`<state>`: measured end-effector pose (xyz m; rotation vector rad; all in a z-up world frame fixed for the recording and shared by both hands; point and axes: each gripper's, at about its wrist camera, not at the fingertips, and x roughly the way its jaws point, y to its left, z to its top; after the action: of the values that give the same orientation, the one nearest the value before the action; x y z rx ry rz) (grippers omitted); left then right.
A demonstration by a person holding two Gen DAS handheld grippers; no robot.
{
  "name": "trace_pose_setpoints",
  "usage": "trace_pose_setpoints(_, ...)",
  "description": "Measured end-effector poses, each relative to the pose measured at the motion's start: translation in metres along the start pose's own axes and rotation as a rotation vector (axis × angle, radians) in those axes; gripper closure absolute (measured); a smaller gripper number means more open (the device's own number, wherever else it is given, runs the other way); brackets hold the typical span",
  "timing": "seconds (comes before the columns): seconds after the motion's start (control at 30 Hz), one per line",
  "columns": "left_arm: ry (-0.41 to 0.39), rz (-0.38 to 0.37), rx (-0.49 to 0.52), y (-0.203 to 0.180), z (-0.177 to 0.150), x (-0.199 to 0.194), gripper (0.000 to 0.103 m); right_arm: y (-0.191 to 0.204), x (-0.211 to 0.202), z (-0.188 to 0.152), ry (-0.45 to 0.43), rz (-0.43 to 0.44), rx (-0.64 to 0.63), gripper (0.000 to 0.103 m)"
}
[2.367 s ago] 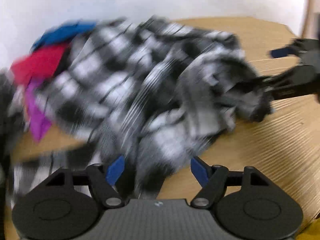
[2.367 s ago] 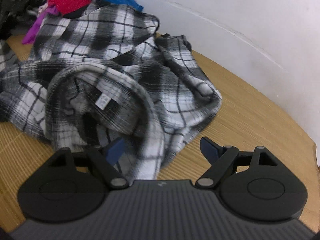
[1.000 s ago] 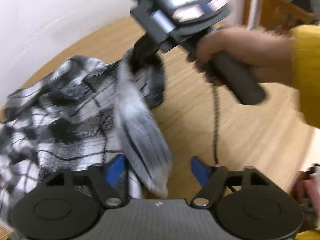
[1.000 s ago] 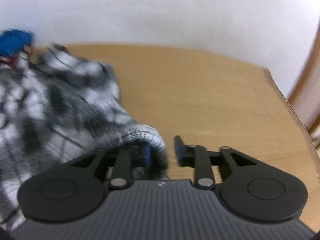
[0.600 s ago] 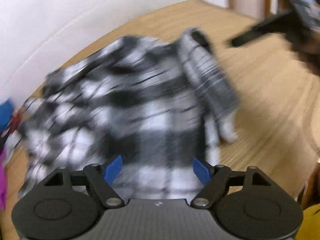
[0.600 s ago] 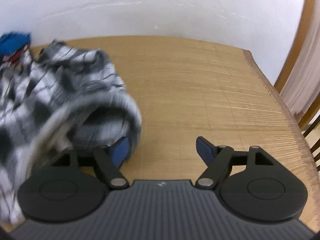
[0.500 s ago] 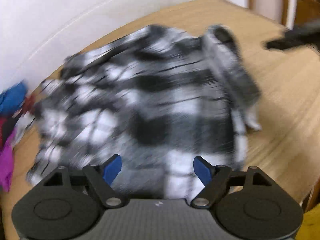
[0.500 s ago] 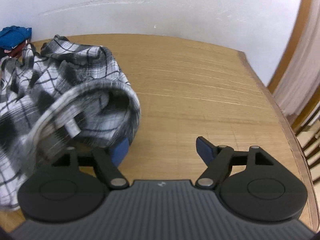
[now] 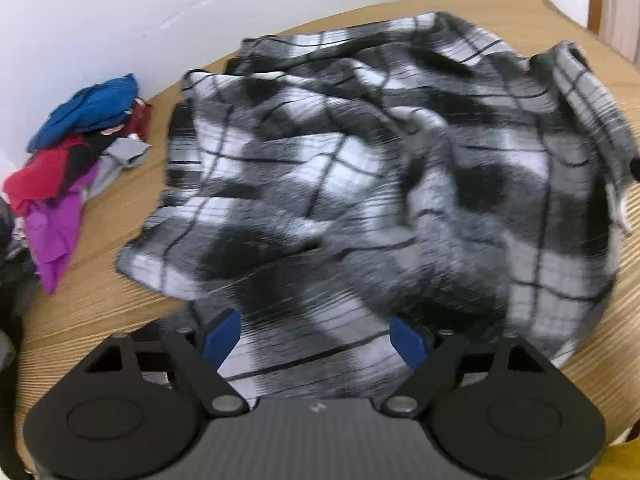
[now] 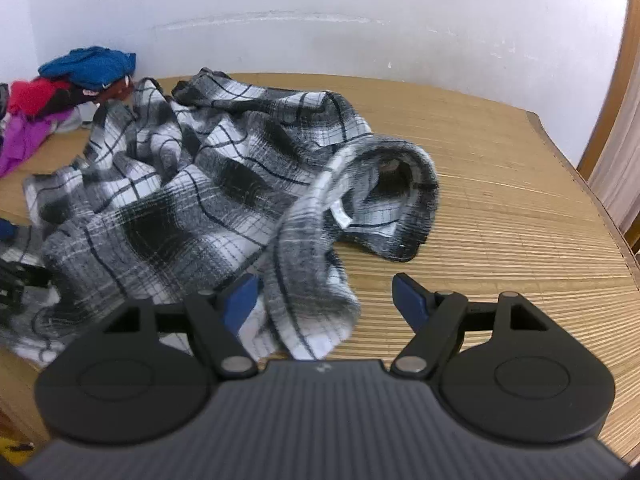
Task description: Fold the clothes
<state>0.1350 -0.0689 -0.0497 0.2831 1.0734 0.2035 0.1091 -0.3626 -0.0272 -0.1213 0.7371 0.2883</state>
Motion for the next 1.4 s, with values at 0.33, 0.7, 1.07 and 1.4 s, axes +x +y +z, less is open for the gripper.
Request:
trace_pose_setpoints(0.33,0.036,0.027,-0.074,0.038,-0.023,0.013,0.019,0.026,0.040,0.005,0.139,-0.073,0.132,0.027)
trace_pose_setpoints(0.7,0.183,0.036,-0.199,0.080,-0.048,0.057,0.019,0.036,0.064,0.000,0.154,-0.243,0.112,0.053)
trace_pose_setpoints(1.07,0.235,-0.189,-0.194,0.050,-0.061,0.055,0.019,-0.025,0.056,-0.007,0.142,-0.312,0.299,0.065)
trace_pose_setpoints(1.4,0.205,-0.420,0.030,-0.033,-0.051,0.030,0.014,-0.095,0.074,-0.007,0.133,-0.477,0.333,0.072)
